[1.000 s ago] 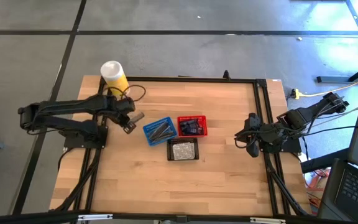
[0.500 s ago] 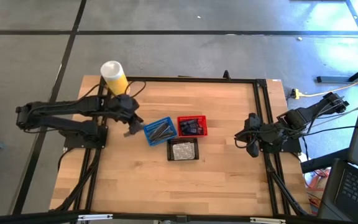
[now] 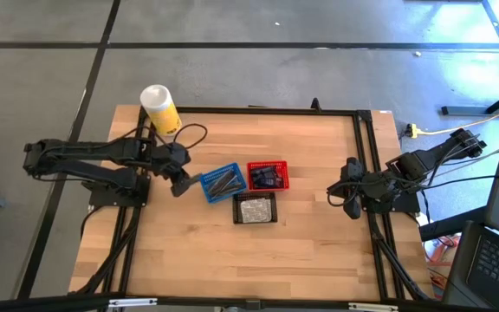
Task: Pick & Place Travel size toiletries
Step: Put the black comb into the blue bin
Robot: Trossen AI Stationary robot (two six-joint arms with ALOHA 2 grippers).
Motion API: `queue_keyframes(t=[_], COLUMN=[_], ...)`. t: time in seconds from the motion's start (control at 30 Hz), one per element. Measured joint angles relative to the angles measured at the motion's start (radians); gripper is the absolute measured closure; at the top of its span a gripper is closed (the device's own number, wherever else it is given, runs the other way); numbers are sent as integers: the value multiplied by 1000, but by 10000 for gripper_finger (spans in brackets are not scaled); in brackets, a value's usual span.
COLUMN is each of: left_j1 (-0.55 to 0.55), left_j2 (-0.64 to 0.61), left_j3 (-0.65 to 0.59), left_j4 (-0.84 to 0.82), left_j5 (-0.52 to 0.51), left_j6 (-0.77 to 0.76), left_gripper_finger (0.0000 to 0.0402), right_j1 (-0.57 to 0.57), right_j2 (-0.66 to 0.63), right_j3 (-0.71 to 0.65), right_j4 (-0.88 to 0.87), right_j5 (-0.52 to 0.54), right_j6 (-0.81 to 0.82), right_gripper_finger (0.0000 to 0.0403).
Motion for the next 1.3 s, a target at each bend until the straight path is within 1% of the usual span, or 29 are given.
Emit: queue_keyframes(t=[0.13, 0.3, 0.4, 0.5, 0.63, 0.83, 0.97, 1.07, 1.2, 1.3], left_j1=[-14, -49, -66, -70, -68, -68, -68, -68, -70, -70], left_j2=[0, 0, 0, 7, 57, 172, 245, 286, 325, 345], left_j3=[0, 0, 0, 0, -1, -1, -1, -1, -1, -1], left_j4=[-53, -174, -215, -230, -238, -237, -236, -215, -156, -149], left_j5=[13, -85, -97, -118, -141, -137, -141, -141, -172, -179], left_j6=[-10, -126, -189, -240, -243, -217, -175, -147, -110, -88], left_gripper_finger=[331, 273, 252, 246, 254, 272, 272, 261, 234, 213], right_j1=[0, 0, 0, 0, 0, 0, 0, 0, 0, 0], right_j2=[0, 0, 0, 0, 0, 0, 0, 0, 0, 0], right_j3=[0, 0, 0, 0, 0, 0, 0, 0, 0, 0], right_j4=[0, 0, 0, 0, 0, 0, 0, 0, 0, 0], right_j5=[0, 0, 0, 0, 0, 0, 0, 0, 0, 0], right_j6=[0, 0, 0, 0, 0, 0, 0, 0, 0, 0], right_gripper_finger=[348, 337, 330, 323, 315, 303, 296, 291, 284, 279])
